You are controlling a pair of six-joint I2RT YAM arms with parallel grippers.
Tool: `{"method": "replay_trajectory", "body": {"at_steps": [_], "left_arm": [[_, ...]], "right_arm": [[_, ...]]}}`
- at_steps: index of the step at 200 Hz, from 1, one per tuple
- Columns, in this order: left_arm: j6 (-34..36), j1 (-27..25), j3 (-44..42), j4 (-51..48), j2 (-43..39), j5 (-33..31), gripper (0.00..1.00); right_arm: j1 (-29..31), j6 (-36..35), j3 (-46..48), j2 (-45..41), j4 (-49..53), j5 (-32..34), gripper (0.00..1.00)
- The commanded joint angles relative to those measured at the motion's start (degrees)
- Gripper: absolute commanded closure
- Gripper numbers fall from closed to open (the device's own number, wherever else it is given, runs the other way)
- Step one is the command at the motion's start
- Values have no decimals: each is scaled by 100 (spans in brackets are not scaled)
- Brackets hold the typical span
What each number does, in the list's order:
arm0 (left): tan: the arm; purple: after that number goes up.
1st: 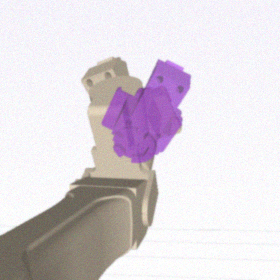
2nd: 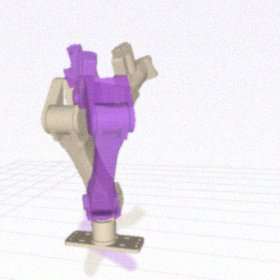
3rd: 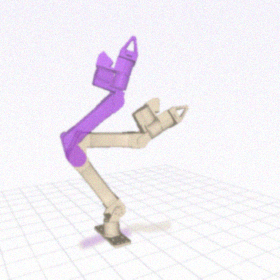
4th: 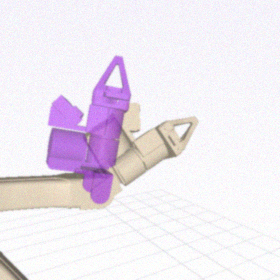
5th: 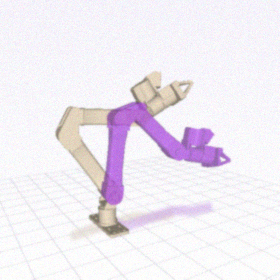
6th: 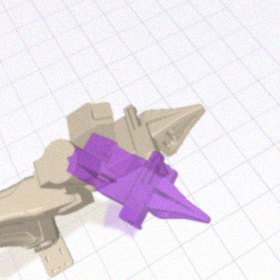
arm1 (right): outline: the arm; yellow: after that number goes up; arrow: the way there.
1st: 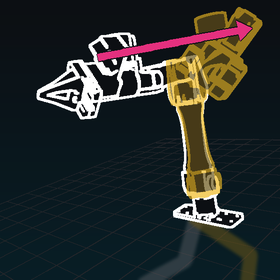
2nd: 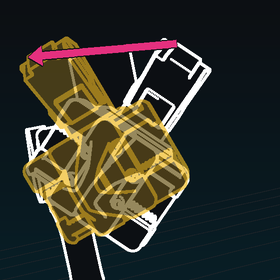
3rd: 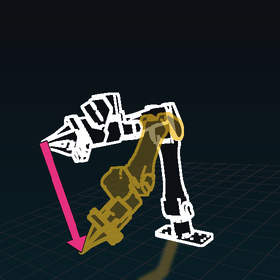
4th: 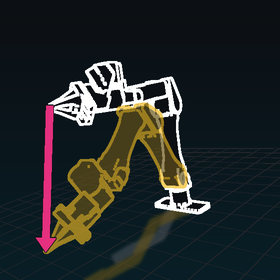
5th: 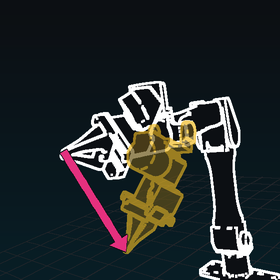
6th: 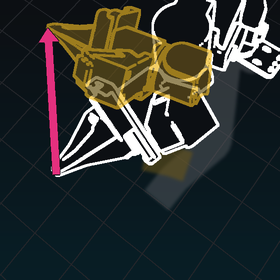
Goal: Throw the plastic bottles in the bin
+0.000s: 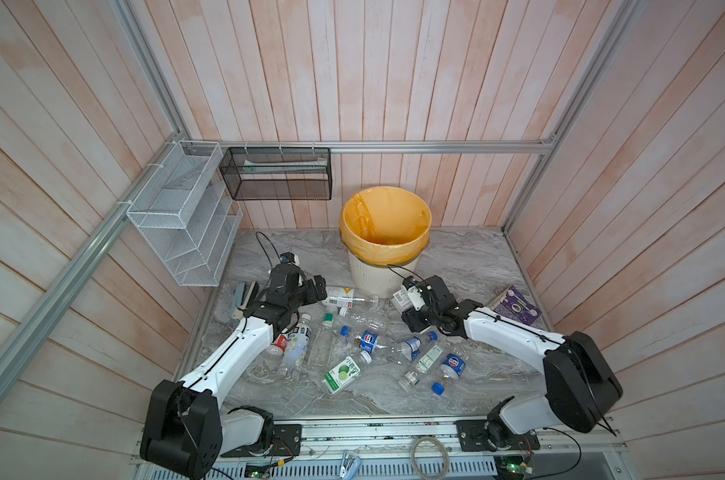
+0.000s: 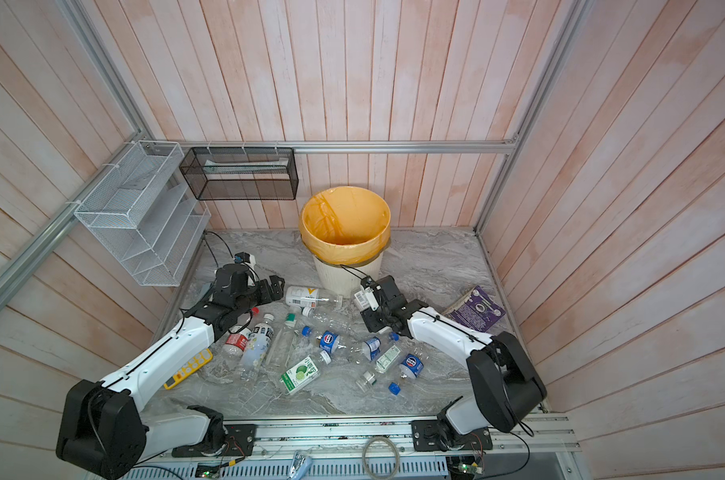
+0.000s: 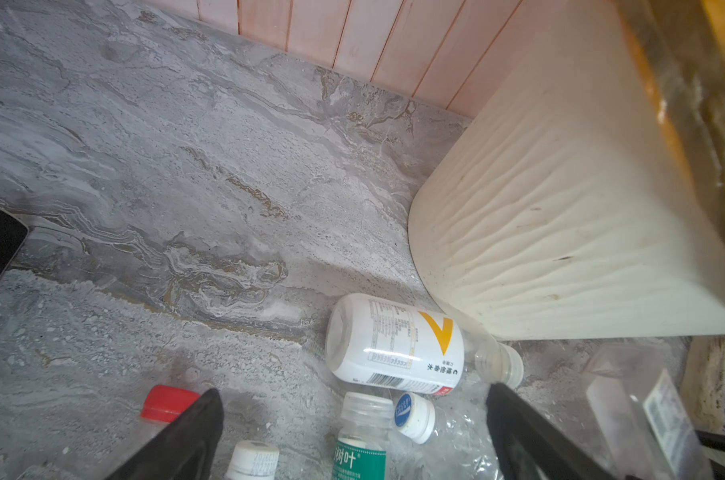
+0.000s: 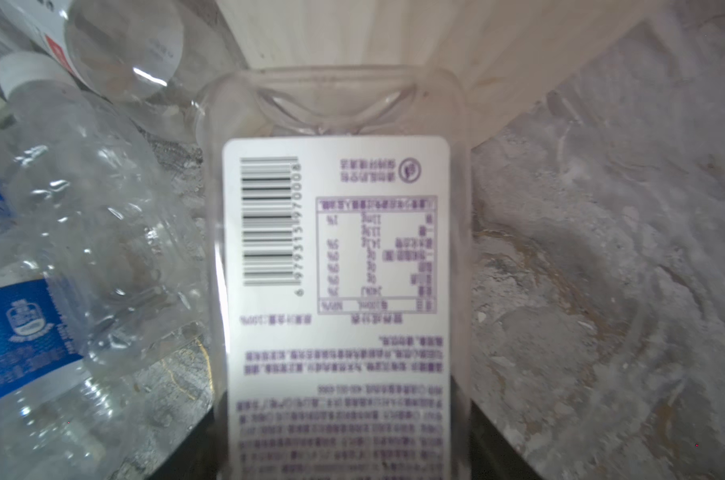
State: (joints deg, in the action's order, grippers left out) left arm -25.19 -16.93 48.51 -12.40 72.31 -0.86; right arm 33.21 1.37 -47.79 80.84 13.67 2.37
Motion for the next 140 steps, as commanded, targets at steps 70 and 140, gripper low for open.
{"method": "replay_trajectory", "body": {"at_steps": [70, 140], "left_arm": [[-206, 23, -577, 757, -648, 127, 0], [-92, 8, -584, 687, -670, 288, 0]], "right_arm": [[-1687, 1019, 1059, -3487, -1204, -45, 52], [-1753, 1262, -924, -2264, -1895, -1048, 53]]}}
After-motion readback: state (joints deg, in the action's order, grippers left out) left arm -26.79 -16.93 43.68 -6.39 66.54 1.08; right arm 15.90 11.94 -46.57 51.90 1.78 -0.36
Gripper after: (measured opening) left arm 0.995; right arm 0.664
